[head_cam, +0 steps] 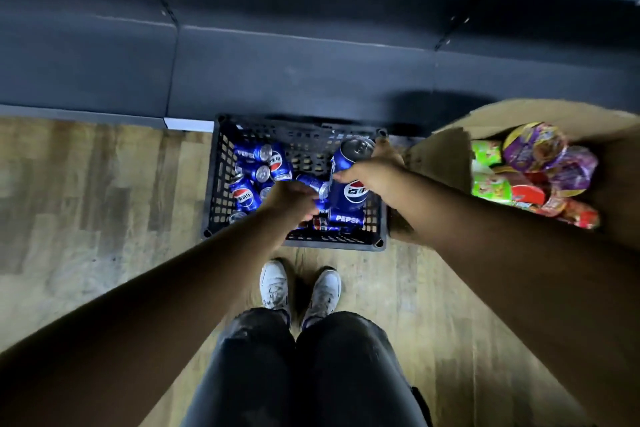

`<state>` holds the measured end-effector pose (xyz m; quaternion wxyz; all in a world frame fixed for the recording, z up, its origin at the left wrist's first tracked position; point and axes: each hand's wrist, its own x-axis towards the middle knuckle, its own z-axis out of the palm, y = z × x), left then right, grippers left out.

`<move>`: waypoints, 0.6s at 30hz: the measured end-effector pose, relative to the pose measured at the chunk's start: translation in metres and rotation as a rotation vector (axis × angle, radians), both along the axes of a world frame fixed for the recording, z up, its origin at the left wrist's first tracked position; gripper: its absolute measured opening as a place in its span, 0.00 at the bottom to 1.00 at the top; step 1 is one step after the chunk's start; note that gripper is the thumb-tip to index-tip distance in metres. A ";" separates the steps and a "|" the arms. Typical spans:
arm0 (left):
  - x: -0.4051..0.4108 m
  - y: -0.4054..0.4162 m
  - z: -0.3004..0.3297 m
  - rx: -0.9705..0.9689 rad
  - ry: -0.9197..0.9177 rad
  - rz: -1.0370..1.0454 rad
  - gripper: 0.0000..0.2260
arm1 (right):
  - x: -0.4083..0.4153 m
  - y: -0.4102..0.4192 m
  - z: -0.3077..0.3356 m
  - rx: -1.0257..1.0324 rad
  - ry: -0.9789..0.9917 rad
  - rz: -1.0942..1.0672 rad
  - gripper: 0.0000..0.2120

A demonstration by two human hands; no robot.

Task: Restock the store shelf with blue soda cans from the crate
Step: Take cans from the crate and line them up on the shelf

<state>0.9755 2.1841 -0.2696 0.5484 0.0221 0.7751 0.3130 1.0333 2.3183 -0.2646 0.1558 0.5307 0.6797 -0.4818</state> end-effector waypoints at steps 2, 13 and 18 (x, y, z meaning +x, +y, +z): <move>-0.004 0.005 0.029 0.025 0.099 -0.011 0.08 | 0.003 0.003 0.035 0.010 0.057 -0.013 0.38; -0.027 0.007 0.171 0.162 0.279 -0.185 0.16 | 0.002 0.016 0.179 0.050 0.303 -0.097 0.28; -0.031 0.016 0.218 0.193 0.289 -0.223 0.16 | 0.000 0.022 0.235 0.068 0.462 -0.078 0.21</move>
